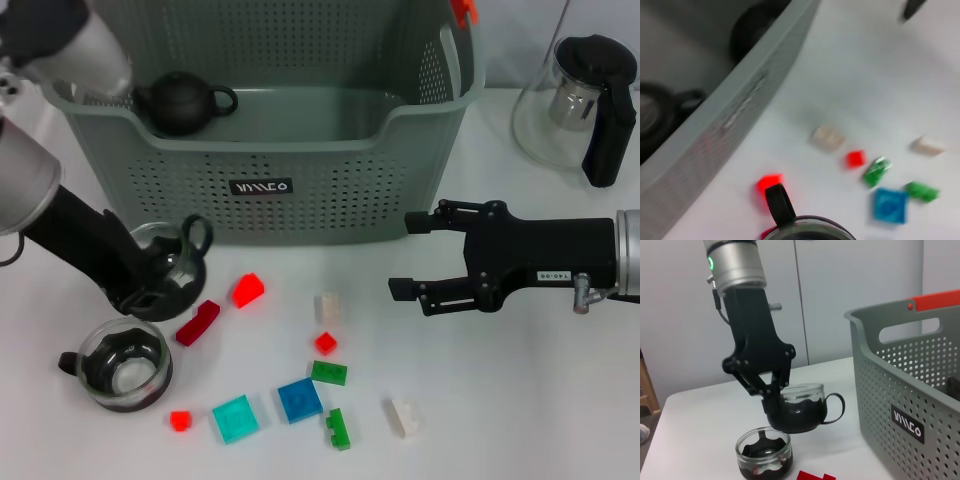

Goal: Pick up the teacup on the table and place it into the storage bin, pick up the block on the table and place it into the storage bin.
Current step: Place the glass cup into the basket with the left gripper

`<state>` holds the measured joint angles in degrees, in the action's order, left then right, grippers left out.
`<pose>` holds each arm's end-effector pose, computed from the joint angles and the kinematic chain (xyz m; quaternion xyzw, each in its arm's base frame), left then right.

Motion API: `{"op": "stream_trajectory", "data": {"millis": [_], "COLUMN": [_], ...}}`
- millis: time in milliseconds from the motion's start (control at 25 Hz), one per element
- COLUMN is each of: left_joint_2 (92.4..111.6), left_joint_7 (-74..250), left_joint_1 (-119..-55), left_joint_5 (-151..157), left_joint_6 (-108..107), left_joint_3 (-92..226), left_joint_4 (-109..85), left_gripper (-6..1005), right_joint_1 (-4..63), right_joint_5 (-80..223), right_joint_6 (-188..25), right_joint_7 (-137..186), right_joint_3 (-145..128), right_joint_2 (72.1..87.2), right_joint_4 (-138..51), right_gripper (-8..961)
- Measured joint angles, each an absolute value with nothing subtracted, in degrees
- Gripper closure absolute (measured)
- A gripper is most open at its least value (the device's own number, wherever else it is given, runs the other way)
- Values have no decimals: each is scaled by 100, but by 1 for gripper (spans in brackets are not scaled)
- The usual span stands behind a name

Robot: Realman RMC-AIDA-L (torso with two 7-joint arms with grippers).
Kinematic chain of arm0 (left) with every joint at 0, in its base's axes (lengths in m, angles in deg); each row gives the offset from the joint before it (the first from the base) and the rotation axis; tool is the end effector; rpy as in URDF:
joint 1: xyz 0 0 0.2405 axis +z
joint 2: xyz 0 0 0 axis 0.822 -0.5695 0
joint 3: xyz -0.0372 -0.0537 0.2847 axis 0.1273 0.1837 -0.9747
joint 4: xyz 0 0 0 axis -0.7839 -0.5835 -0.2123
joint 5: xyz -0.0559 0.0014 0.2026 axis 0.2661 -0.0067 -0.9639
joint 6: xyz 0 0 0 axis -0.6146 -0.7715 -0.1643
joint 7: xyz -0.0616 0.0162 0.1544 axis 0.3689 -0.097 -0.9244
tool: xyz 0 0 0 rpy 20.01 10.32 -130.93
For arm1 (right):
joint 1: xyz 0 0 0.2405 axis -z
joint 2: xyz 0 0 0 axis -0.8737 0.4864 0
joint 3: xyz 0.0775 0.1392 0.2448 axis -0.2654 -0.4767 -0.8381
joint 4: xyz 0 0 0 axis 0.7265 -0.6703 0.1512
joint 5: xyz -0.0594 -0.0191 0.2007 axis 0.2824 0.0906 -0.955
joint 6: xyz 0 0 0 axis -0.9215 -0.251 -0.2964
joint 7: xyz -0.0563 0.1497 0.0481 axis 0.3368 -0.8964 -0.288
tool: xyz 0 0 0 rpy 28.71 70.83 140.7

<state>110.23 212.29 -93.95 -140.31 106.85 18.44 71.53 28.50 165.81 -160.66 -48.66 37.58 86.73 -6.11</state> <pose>-0.2113 0.3485 0.0202 -0.9416 -0.2799 0.1650 0.0883 0.2385 0.3589 -0.0621 -0.9667 0.1108 0.2162 0.0804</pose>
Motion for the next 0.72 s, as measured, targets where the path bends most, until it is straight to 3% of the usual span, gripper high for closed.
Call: {"op": "stream_trajectory", "data": {"millis": [160,440,520,720], "left_joint_2": [10808,9871,9767,9737], "left_joint_7": [20841,20625,20457,20319], "left_joint_1": [-9362,-9330,-9477,-9885], "left_joint_5": [-13068,-10481,-10155,-10045], "left_joint_6": [11035,11005,10904,10379], "left_joint_3": [2274,2645,3063,3731], "left_joint_4": [6945,5463,5101,4720], "left_gripper": [962,962,963,963], "right_joint_1": [2848,2859,2860,2850], "right_joint_5": [16581,16580,16580,16580], "right_joint_6": [-16068,-16086,-16099,-16116], "right_joint_7": [-4899,-4924,-4928,-4930], "right_joint_3": [3766,3742,3738,3751], "right_joint_2": [8669,8655,8651,8647], "right_joint_4": [-611,-611,-611,-611], "right_gripper": [41,42,42,42]}}
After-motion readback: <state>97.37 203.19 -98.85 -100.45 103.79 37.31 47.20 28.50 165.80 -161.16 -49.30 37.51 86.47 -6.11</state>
